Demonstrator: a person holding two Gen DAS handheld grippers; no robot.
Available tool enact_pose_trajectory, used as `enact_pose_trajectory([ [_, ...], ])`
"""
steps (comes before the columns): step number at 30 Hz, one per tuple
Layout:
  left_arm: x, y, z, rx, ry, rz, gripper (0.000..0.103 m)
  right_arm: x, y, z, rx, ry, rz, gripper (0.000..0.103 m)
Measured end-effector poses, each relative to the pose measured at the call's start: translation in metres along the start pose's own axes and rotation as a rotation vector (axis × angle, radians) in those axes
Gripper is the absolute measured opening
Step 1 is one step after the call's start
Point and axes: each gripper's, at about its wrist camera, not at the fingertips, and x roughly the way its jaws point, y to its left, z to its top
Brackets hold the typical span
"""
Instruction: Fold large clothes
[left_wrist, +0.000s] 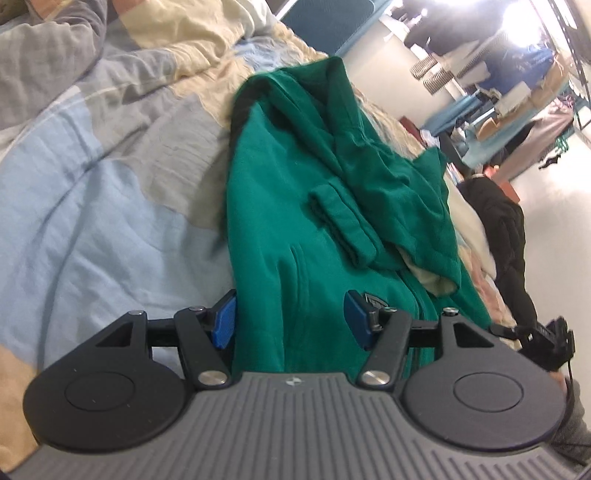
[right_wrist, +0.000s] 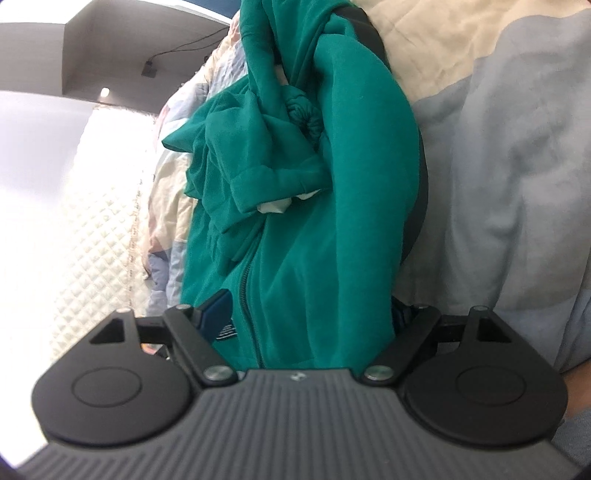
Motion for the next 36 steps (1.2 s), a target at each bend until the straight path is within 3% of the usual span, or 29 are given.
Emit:
enact_pose_trajectory([
  [3,0.000,0.001,-0.003,-0.008,0.005,-0.002,0.065,0.002,0.001,0.001,-0.006,-0.005,-0.013,0.083],
  [7,0.021,0.017,-0.005,-0.087,0.041,0.060,0.064,0.007,-0.004,0.002,0.002,-0.007,-0.089,0.083],
  [10,0.038,0.018,-0.003,-0.120,0.041,0.080,0.063,0.014,-0.007,0.003,0.004,-0.002,-0.163,0.070],
  [12,0.043,0.010,0.000,-0.112,0.025,0.129,0.037,0.019,-0.008,0.006,0.005,-0.001,-0.196,0.048],
  [13,0.044,0.004,0.003,-0.104,0.022,0.170,0.017,0.019,-0.010,0.007,0.022,0.001,-0.184,0.043],
  [15,0.041,-0.008,0.012,-0.104,0.013,0.196,0.012,0.009,-0.011,0.012,0.053,-0.021,-0.103,0.014],
  [25,-0.036,-0.090,0.042,-0.118,-0.197,0.076,0.009,-0.070,0.025,0.037,-0.005,-0.195,0.219,0.009],
  [32,-0.072,-0.139,0.030,-0.187,-0.248,-0.033,0.009,-0.130,0.029,0.070,-0.005,-0.286,0.293,0.009],
  [36,-0.094,-0.164,0.010,-0.209,-0.261,-0.106,0.009,-0.169,0.027,0.070,-0.035,-0.316,0.316,0.010],
])
